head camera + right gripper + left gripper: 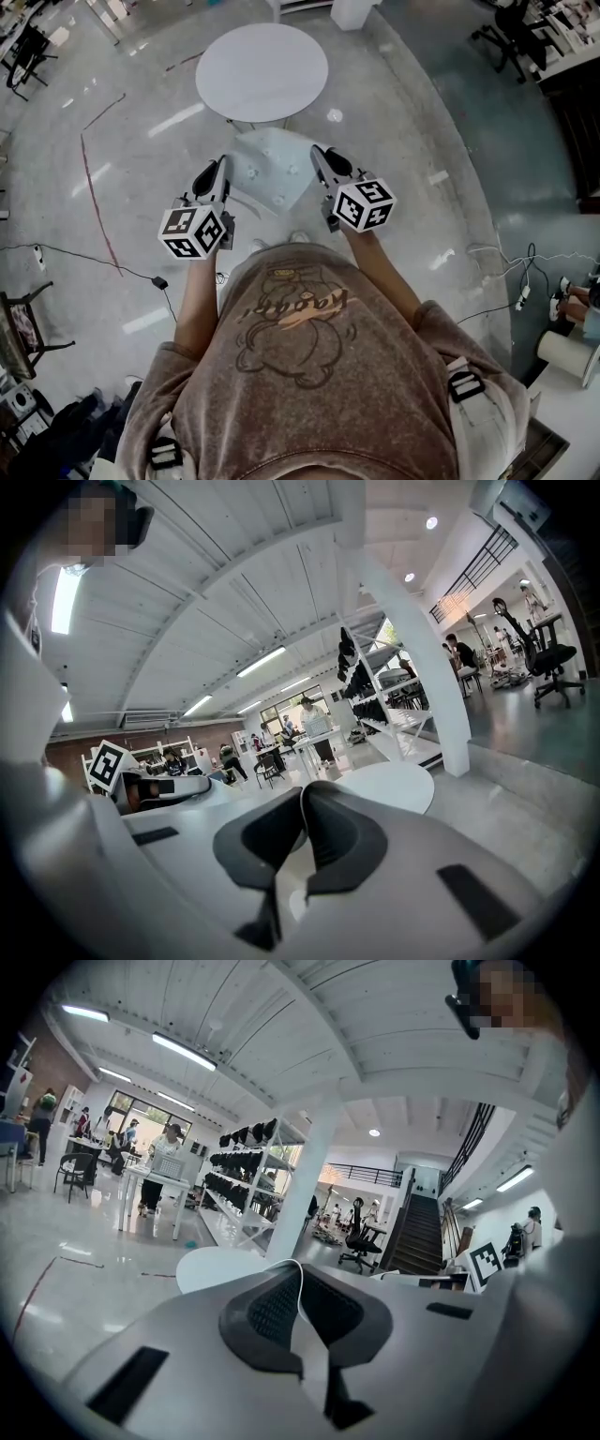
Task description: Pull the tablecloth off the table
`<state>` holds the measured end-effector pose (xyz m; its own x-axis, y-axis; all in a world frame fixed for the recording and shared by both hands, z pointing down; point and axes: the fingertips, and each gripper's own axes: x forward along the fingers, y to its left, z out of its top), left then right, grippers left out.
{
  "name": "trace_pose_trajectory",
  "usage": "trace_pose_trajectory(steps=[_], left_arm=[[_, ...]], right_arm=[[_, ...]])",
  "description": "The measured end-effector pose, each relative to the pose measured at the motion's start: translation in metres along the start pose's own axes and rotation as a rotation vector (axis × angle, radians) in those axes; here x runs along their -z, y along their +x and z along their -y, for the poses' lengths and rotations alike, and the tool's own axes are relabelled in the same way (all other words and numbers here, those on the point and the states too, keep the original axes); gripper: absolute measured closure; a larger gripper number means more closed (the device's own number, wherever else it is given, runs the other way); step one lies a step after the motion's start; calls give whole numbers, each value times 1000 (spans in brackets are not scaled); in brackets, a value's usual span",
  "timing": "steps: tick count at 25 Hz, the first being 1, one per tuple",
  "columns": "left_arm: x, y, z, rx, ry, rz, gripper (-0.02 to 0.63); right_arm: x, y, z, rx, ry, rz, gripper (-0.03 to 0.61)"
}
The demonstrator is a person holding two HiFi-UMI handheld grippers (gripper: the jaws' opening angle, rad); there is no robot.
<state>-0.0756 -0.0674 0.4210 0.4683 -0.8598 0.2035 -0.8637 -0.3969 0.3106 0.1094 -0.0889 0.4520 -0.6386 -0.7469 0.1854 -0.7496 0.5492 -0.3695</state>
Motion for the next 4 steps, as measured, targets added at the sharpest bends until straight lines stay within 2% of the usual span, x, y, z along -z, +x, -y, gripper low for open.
trace_pose_trajectory(steps=[4], left_arm=[[2,2,2,0,-7,2,594]], right_arm=[[1,0,2,-3,7,0,569]])
